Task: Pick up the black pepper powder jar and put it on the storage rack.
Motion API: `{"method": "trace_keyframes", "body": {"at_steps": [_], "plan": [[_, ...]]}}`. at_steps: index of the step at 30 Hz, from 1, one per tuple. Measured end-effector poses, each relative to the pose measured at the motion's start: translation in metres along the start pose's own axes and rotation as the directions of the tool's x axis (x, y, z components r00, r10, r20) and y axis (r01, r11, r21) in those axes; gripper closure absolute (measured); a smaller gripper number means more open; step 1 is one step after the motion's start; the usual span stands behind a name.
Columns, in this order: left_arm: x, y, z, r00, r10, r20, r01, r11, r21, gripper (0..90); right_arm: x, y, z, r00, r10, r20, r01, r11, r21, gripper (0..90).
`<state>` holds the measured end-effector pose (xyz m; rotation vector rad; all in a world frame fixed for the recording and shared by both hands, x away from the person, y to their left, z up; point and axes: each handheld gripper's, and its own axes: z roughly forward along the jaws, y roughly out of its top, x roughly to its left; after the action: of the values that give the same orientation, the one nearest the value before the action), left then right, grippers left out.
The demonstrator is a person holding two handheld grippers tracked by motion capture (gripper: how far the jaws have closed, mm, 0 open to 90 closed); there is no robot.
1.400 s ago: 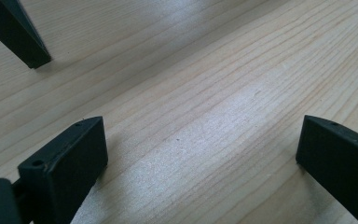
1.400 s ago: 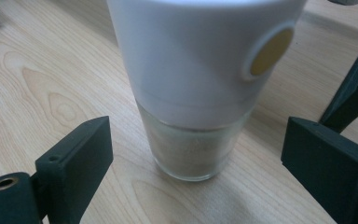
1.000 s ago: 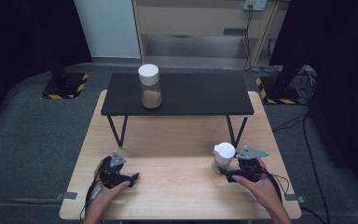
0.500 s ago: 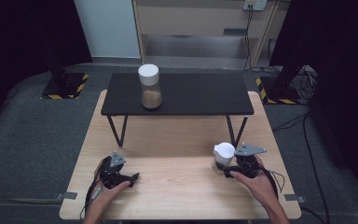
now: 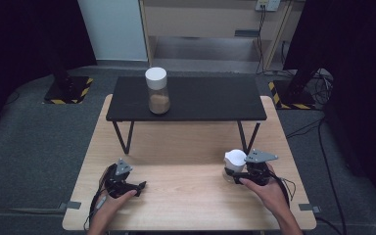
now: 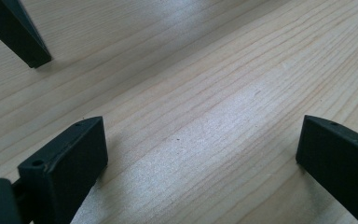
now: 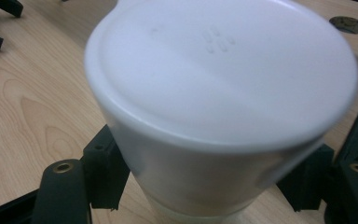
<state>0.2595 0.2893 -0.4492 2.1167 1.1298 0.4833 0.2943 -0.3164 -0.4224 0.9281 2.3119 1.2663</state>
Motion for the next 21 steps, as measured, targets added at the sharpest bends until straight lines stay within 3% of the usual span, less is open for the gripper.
{"method": "trace_keyframes", "body": {"at_steps": [12, 21], "plan": [[0.0, 0.0, 0.0, 1.0, 0.0, 0.0, 0.0, 1.0, 0.0, 0.7, 0.003, 0.004, -0.002, 0.9991, -0.042, 0.006, 0.042, 0.999, 0.014, 31.4], [0.0, 0.0, 0.0, 1.0, 0.0, 0.0, 0.0, 1.0, 0.0, 0.7, 0.003, 0.011, -0.012, 0.9988, -0.049, -0.009, 0.049, 0.998, -0.027, 31.5]]}}
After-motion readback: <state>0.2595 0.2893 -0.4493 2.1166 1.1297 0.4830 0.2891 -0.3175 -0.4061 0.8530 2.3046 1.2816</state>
